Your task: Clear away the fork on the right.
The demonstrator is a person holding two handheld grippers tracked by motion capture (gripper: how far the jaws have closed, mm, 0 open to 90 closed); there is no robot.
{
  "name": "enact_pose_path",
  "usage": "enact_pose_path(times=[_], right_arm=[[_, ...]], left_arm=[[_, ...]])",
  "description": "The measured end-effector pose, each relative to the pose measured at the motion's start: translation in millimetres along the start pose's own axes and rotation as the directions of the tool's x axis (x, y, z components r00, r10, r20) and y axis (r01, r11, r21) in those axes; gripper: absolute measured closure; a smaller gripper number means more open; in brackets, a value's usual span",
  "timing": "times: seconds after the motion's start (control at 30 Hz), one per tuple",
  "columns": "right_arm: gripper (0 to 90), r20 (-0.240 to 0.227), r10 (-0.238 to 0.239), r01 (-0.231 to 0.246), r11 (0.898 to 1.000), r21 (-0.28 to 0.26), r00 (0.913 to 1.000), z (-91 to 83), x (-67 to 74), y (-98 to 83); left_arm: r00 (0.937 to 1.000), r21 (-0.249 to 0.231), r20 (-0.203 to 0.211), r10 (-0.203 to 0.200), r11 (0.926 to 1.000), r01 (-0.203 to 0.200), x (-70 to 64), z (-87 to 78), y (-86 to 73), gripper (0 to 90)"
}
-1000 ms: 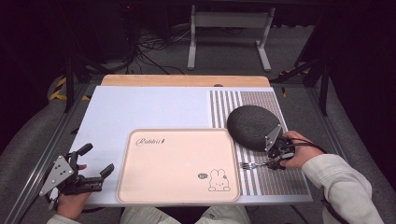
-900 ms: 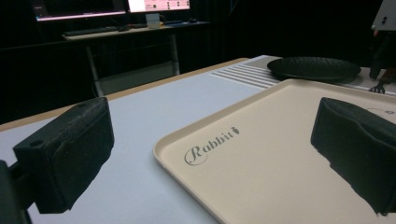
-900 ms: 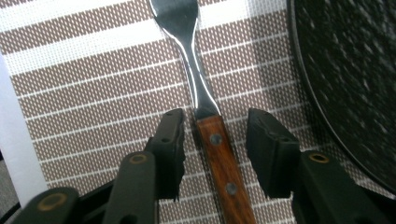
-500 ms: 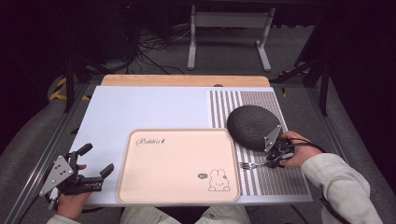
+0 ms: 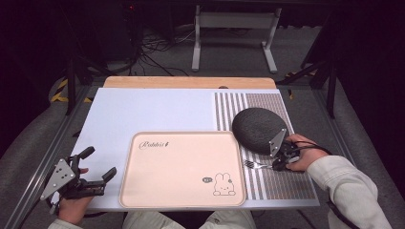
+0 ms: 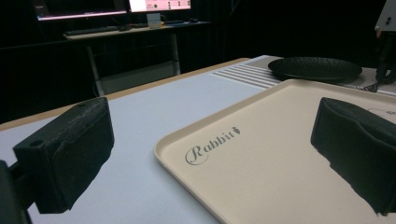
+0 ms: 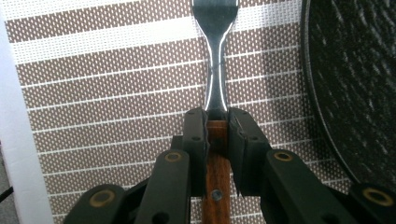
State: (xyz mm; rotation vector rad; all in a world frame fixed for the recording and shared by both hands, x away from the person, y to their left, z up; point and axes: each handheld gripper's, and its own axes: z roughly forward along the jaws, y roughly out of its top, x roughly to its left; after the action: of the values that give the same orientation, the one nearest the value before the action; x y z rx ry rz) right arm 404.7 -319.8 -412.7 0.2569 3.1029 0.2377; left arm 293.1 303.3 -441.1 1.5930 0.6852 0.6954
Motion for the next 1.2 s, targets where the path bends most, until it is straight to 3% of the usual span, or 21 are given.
enact_pose_path(times=[0.37, 0.83, 1.03, 1.2], right_arm=[[78.2, -0.004, 0.004, -0.004, 1.000, -0.019, 1.0000, -12.8, 3.2, 2.9], [78.3, 0.081, -0.017, 0.024, 0.996, -0.090, 0.9966, -49.0, 9.8, 13.2], [78.2, 0.103, 0.038, -0.022, 0.988, -0.153, 0.9940, -62.8, 12.7, 18.3], [78.2, 0.106, 0.058, -0.041, 0.987, -0.155, 0.9926, -68.1, 16.1, 24.3]], left_arm=[[1.0000, 0.001, 0.000, 0.000, 1.0000, 0.000, -0.2, -0.1, 0.1, 0.0], [1.0000, 0.001, 0.002, 0.001, 1.0000, -0.001, -0.3, -0.4, 0.4, 0.0], [1.0000, 0.000, 0.000, 0.001, 1.0000, -0.001, 0.1, -0.4, 0.3, 0.0], [1.0000, 0.001, 0.002, 0.004, 1.0000, -0.004, -0.1, -0.4, 0.5, 0.0]])
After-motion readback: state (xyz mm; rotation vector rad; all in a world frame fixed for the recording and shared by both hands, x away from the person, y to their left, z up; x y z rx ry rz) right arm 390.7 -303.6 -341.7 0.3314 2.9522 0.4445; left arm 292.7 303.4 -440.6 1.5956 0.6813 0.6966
